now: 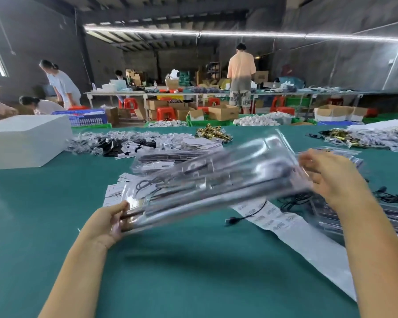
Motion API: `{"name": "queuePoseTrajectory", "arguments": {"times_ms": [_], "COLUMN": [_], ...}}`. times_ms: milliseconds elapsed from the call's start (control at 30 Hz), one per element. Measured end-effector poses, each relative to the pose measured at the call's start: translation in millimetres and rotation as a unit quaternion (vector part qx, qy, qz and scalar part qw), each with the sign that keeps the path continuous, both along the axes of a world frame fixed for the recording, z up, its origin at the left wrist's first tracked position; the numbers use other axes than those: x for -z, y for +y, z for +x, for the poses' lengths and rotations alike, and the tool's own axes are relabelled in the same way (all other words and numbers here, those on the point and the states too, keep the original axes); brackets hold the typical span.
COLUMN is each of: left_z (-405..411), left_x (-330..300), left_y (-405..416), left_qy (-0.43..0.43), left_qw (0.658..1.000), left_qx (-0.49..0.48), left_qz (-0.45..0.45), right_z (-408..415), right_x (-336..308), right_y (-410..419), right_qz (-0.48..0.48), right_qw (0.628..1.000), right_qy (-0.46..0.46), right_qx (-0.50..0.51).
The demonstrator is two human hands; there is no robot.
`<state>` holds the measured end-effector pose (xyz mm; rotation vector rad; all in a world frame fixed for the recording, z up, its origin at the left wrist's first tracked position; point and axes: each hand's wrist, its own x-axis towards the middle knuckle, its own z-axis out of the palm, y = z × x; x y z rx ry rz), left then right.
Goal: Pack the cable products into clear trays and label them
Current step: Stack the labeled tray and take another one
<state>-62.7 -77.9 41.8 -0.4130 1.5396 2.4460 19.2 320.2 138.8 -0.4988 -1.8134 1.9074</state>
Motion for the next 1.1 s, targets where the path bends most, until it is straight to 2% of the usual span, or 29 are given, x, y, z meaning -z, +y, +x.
{"name": "queuePoseTrajectory", "arguments": {"times_ms": [133, 200, 300, 433, 500, 633, 800, 867, 1000, 1100], "left_z": [3.2, 13.7, 33.3, 56.4, 69.0, 87.9, 90.5, 94.4, 103.4, 101.4], "left_x": [-22.0, -43.8, -72.7, -78.9, -72.2, -61.8, -64.1, -63.9, -64.1, -65.5], "left_y": [19.2, 36.1, 73.4, 127.2, 146.8, 167.2, 162.4, 163.1, 169.6, 165.6], "left_qy": [-0.001, 0.031, 0.084, 0.122, 0.145, 0.233, 0.282, 0.268, 0.121, 0.079], "left_qw": [0.992, 0.988, 0.983, 0.979, 0.976, 0.961, 0.959, 0.963, 0.984, 0.988], "left_qx": [-0.046, -0.02, 0.016, -0.036, -0.065, -0.055, -0.009, 0.007, -0.001, -0.01], "left_qz": [0.117, 0.148, 0.166, 0.161, 0.15, 0.137, 0.02, 0.008, 0.131, 0.136], "right_z": [-1.8, -1.6, 2.6, 8.9, 8.9, 4.1, 3.3, 2.5, 3.0, 8.9], "right_x": [1.9, 0.1, -3.1, -4.0, -1.3, 3.6, -1.0, -5.0, -13.8, -20.3], "right_y": [-25.9, -45.1, -77.4, -119.4, -132.0, -132.2, -120.5, -109.6, -81.9, -57.1], "right_qz": [0.003, 0.028, 0.076, 0.039, 0.011, -0.109, -0.095, -0.096, -0.087, -0.095], "right_qw": [0.994, 0.987, 0.968, 0.947, 0.954, 0.978, 0.982, 0.98, 0.973, 0.969], "right_qy": [-0.085, -0.103, -0.092, -0.053, -0.047, -0.018, 0.016, 0.032, 0.031, 0.034], "right_qx": [-0.069, -0.124, -0.222, -0.314, -0.297, -0.176, -0.163, -0.169, -0.209, -0.224]}}
